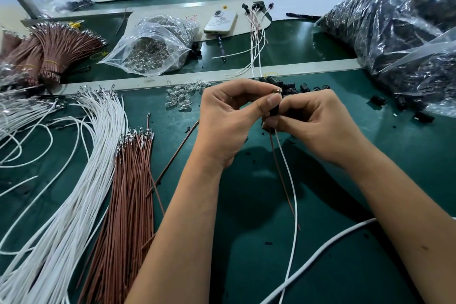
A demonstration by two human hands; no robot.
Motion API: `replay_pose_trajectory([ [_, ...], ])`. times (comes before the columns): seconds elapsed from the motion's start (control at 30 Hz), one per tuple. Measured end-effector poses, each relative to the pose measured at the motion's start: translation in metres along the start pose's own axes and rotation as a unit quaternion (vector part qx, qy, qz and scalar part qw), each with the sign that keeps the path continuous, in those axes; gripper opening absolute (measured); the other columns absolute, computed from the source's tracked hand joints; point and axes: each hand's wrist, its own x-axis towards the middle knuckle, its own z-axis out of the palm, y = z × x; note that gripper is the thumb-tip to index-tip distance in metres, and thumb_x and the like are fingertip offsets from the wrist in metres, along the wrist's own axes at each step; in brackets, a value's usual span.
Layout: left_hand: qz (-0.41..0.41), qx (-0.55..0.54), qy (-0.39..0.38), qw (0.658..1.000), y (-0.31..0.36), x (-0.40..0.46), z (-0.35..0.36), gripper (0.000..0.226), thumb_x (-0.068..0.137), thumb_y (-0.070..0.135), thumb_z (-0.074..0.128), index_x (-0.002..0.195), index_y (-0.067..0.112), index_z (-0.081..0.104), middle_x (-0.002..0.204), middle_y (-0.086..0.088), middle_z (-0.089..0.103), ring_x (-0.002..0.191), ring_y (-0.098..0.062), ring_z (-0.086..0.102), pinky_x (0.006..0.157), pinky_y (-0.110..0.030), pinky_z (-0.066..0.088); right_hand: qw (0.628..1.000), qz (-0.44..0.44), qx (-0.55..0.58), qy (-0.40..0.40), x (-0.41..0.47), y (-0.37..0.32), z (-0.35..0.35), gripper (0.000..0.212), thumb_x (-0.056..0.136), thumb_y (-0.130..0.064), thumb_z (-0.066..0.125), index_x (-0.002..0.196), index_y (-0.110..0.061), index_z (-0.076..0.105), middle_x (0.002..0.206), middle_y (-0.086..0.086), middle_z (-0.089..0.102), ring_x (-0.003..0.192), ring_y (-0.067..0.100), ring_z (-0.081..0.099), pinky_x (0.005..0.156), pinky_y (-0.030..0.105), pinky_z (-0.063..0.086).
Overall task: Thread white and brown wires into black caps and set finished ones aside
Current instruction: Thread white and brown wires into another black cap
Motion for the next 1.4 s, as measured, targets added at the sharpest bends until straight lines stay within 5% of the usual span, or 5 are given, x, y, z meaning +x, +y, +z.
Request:
replay_pose_trajectory([
  [0.33,-0.023,0.023,-0.033,0.999,0.003,-0.001,-0.005,0.024,0.073,-0.001,0.083,0.095,0.005,0.075,0.088,-0.008,0.074,0.083,-0.021,0.066,0.081,-0.033,0.056,1.000,-0.004,0.011,-0.005,0.000,-0.001,-0.002,0.013,0.088,-0.013,0.078,0.095,-0.003,0.080,0.093,0.025,0.076,0.087,0.021,0.067,0.089,0.062,0.056],
  [0.53,-0.053,0.103,-0.059,0.991,0.004,-0.002,-0.007,0.030,0.064,0.006,0.090,0.090,0.013,0.075,0.092,-0.009,0.076,0.088,-0.020,0.069,0.084,-0.054,0.057,0.999,-0.031,0.030,-0.026,0.001,-0.002,-0.001,0.023,0.089,-0.013,0.076,0.079,-0.033,0.079,0.096,-0.003,0.080,0.095,0.011,0.072,0.089,0.032,0.058],
  [0.73,-0.057,0.126,-0.042,0.990,0.004,-0.002,-0.005,0.024,0.062,0.006,0.090,0.079,0.009,0.073,0.087,-0.025,0.071,0.082,-0.027,0.065,0.082,-0.065,0.054,0.999,-0.034,-0.006,-0.013,0.001,0.000,-0.003,0.005,0.089,-0.021,0.078,0.091,-0.017,0.079,0.095,0.020,0.077,0.094,0.041,0.074,0.089,0.063,0.056],
  [0.97,-0.043,0.132,-0.031,0.990,0.006,-0.002,-0.003,0.023,0.063,0.003,0.090,0.078,0.007,0.073,0.085,-0.034,0.068,0.078,-0.051,0.064,0.075,-0.068,0.054,0.999,-0.038,-0.031,-0.018,0.003,0.000,-0.005,0.018,0.091,-0.027,0.076,0.077,-0.016,0.075,0.072,0.015,0.068,0.075,0.012,0.055,0.066,0.051,0.048],
  [1.4,-0.045,0.082,-0.041,0.995,0.012,-0.004,0.003,0.024,0.066,-0.009,0.085,0.081,0.003,0.073,0.085,-0.040,0.064,0.074,-0.037,0.059,0.075,-0.067,0.051,0.997,-0.046,-0.053,-0.028,0.003,-0.002,-0.005,0.032,0.090,-0.022,0.076,0.066,-0.042,0.068,0.063,-0.021,0.057,0.068,-0.004,0.050,0.064,0.022,0.043],
])
